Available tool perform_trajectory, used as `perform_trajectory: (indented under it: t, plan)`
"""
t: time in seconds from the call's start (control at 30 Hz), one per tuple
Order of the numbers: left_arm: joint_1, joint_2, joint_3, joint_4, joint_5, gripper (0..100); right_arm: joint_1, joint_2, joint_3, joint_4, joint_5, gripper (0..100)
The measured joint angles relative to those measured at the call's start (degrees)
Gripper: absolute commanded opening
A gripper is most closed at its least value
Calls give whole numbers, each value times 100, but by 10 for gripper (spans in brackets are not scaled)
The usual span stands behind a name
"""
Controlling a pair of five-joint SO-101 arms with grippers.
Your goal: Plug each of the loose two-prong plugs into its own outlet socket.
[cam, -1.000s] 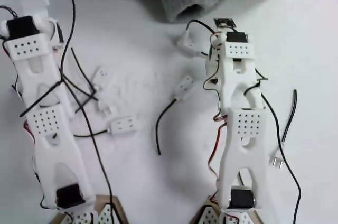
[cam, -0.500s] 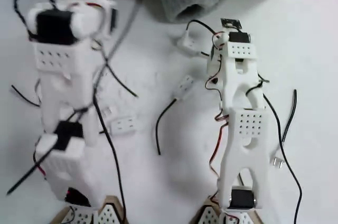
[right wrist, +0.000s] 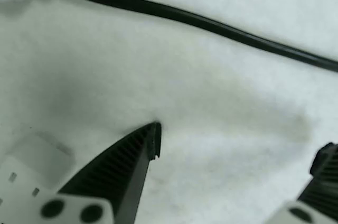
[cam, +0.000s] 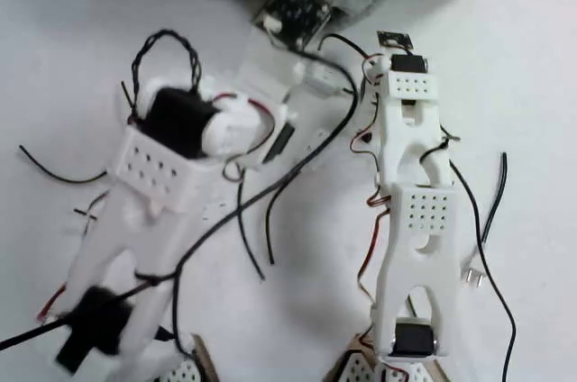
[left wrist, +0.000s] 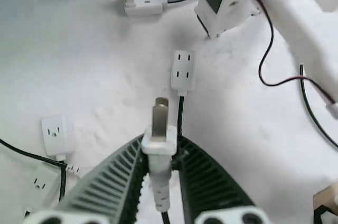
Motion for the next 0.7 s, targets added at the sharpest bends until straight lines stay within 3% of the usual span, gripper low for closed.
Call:
perform_trajectory:
  t: [0.2, 0.5, 0.7]
  plan:
    - [325, -1785, 1960, -1143, -589, 23, 0, 0, 0, 0, 0, 431]
    - [404, -5793, 5925, -4290, -642, 23, 0, 0, 0, 0, 0, 431]
    - [404, -8132, 7921, -5486, -642, 23, 0, 0, 0, 0, 0, 431]
